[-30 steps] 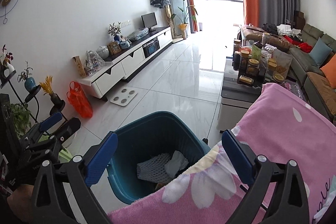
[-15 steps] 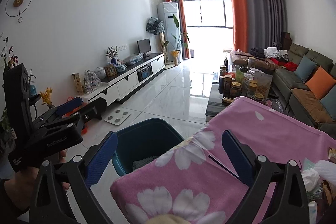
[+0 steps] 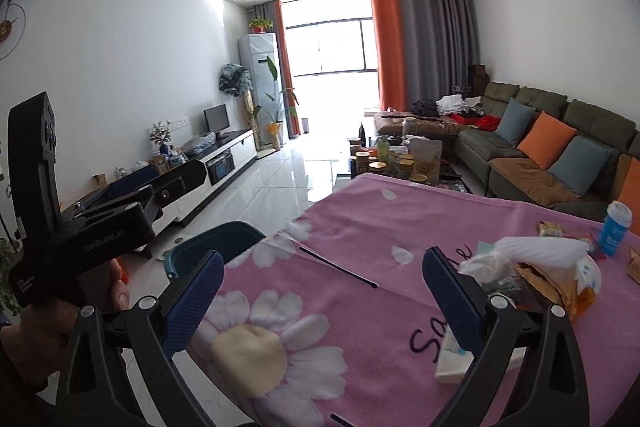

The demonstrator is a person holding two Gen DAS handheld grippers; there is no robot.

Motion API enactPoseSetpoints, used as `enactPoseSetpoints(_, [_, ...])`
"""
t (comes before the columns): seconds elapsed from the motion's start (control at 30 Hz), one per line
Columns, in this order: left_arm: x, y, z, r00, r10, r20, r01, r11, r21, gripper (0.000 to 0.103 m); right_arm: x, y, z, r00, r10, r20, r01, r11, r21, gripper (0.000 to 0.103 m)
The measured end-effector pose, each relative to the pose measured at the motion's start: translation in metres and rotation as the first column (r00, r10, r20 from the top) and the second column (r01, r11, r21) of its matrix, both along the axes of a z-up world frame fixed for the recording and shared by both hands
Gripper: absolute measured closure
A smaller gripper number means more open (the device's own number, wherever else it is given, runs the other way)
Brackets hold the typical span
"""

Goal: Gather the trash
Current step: 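Return both tools to the table near the remaining trash, then grasp the white paper cup with the right tool while the left tool grasps a tissue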

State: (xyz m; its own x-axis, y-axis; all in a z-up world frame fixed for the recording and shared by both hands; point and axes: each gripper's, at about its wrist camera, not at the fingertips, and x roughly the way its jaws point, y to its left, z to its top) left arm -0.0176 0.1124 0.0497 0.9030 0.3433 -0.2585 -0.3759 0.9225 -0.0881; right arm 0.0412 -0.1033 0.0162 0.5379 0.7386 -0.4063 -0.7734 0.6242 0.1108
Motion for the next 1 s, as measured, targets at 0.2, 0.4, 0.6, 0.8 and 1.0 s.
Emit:
enactPoseSetpoints(0.2, [0.015,-0.027,-0.012,0.992,-0.120,-0.028,0.120,0.993,-0.019,0.006,-0.001,-0.047,-0.023,0.994,-0.102,-0.042,0.102,0.995,-0.013,0.007])
enactPoseSetpoints(0.4, [0.027,-0.050,-0.017,0.976,-0.216,-0.031,0.216,0.976,0.000,0.006,0.010,-0.090,-0.042,0.969,-0.227,-0.099,0.227,0.974,-0.016,0.007])
enactPoseSetpoints(0.6, [0.036,-0.065,-0.021,0.960,-0.277,-0.038,0.277,0.961,-0.007,0.006,0.018,-0.114,-0.048,0.945,-0.306,-0.113,0.306,0.952,-0.022,0.007])
enactPoseSetpoints(0.8, [0.048,-0.068,-0.028,0.952,-0.301,-0.055,0.300,0.954,-0.022,0.006,0.029,-0.119,-0.051,0.933,-0.326,-0.149,0.328,0.945,-0.017,0.007])
enactPoseSetpoints(1.0, [0.060,-0.056,-0.036,0.951,-0.298,-0.078,0.295,0.954,-0.052,0.006,0.052,-0.114,-0.060,0.920,-0.322,-0.222,0.327,0.945,-0.019,0.007])
